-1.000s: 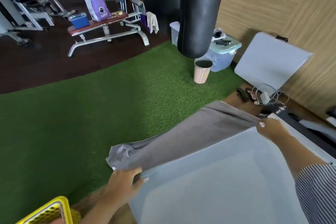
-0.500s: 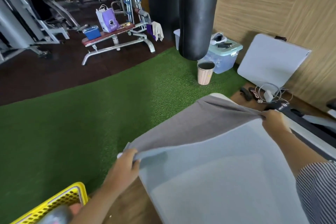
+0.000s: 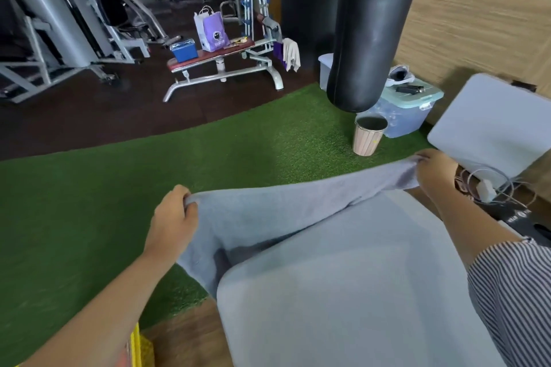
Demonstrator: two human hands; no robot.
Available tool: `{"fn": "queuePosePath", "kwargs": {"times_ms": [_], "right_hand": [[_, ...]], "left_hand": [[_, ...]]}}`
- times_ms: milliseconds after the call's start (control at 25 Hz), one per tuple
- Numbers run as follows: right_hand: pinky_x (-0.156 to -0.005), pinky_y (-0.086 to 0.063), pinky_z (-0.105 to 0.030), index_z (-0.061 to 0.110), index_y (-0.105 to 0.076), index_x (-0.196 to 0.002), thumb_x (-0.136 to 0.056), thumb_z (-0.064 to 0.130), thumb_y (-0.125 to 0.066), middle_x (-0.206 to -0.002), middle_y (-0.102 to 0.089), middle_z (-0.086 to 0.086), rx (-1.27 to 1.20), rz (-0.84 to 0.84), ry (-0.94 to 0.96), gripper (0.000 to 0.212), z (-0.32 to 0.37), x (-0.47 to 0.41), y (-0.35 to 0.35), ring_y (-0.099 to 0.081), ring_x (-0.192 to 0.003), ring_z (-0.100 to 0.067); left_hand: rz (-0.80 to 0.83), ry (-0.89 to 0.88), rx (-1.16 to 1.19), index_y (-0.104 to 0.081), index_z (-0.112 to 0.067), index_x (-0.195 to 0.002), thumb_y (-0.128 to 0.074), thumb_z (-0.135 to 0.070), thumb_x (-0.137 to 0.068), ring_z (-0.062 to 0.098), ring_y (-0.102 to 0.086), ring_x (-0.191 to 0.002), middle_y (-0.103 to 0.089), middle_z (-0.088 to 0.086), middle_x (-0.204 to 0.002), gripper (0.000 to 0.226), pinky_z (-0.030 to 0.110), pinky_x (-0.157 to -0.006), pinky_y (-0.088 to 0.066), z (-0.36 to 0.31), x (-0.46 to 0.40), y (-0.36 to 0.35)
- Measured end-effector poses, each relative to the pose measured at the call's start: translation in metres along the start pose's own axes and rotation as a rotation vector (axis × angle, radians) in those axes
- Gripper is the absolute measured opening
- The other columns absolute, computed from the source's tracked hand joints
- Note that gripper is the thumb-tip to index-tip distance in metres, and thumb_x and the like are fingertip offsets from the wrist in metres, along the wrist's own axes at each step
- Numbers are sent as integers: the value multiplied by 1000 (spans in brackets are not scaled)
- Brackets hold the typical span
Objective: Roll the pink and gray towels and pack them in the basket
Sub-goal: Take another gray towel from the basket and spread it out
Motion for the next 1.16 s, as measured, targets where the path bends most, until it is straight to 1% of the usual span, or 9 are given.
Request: {"fn": "queuePosePath", "kwargs": {"times_ms": [240,360,480,600,720,840,920,1040,1160], "right_hand": [[-93,-41,-40,0,-64,-109,-86,-4,-42,-115,-59,-28,-280,-88,-127,32,10,-60,-29,-53,-107,-43],[-92,-42,-42,0,-64,-109,-87,1,-44,-114,-60,-28,-294,-143,-148,30,2,-74,-20,-54,-105,-43],[-80,-44,-39,-3,-65,-97,-86,8,-47,-98,-62,-28,-165,-81,-135,24,-25,-64,-27,-57,-92,-41],[-71,-33,-29,-1,-65,-87,-87,15,-50,-89,-64,-23,71,126,-77,22,-67,-39,-54,-58,-87,-35],[-69,-37,-28,3,-64,-76,-79,15,-57,-88,-68,-21,172,249,-53,13,-115,-6,-71,-62,-90,-35],[-70,-45,-33,9,-53,-56,-73,16,-53,-81,-66,-26,179,225,-46,18,-148,37,-53,-62,-84,-41],[-78,-48,-39,3,-62,-65,-75,5,-57,-86,-66,-28,214,168,-19,11,-166,73,-30,-61,-88,-42],[-78,-44,-36,-4,-65,-92,-77,2,-56,-95,-66,-26,235,152,-38,19,-203,118,4,-61,-91,-39],[-73,-41,-33,-2,-59,-97,-79,5,-51,-101,-63,-24,269,139,-49,21,-240,174,43,-58,-93,-37]], "left_hand": [[-22,-51,23,-46,-9,-84,-47,-8,-93,17,-46,-66,-48,4,-75,10,31,-53,-32,-22,-72,-25],[-55,-119,79,-47,-8,-84,-49,-7,-91,14,-44,-65,-47,3,-73,7,30,-54,-33,-38,-85,-32],[125,-140,51,-49,-13,-84,-51,-7,-89,12,-44,-56,-47,3,-64,8,28,-51,-33,-20,-54,-56],[394,-139,21,-50,-20,-82,-51,-13,-92,9,-45,-45,-49,1,-58,12,20,-44,-29,12,12,-83],[579,-106,50,-53,-20,-83,-53,-18,-92,7,-46,-51,-49,-3,-57,10,26,-51,-30,34,79,-94],[643,-134,0,-48,-28,-84,-51,-37,-91,9,-51,-58,-52,-6,-65,12,25,-56,-34,40,135,-97],[655,-168,17,-46,-28,-83,-51,-37,-92,8,-53,-66,-54,-7,-70,14,16,-55,-30,27,169,-88],[640,-193,36,-44,-24,-85,-56,-25,-92,-6,-51,-71,-49,-40,-79,14,12,-56,-33,3,223,-65],[644,-173,63,-43,-29,-81,-56,-30,-89,-4,-51,-64,-51,-39,-78,16,13,-54,-31,-6,287,-46]]}}
Point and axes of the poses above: each hand's wrist, its own x-axis away from the middle knuckle, its own y-axis out of the back of the hand, z = x × y, the point moved 3 cm from there along -x, towards the middle knuckle
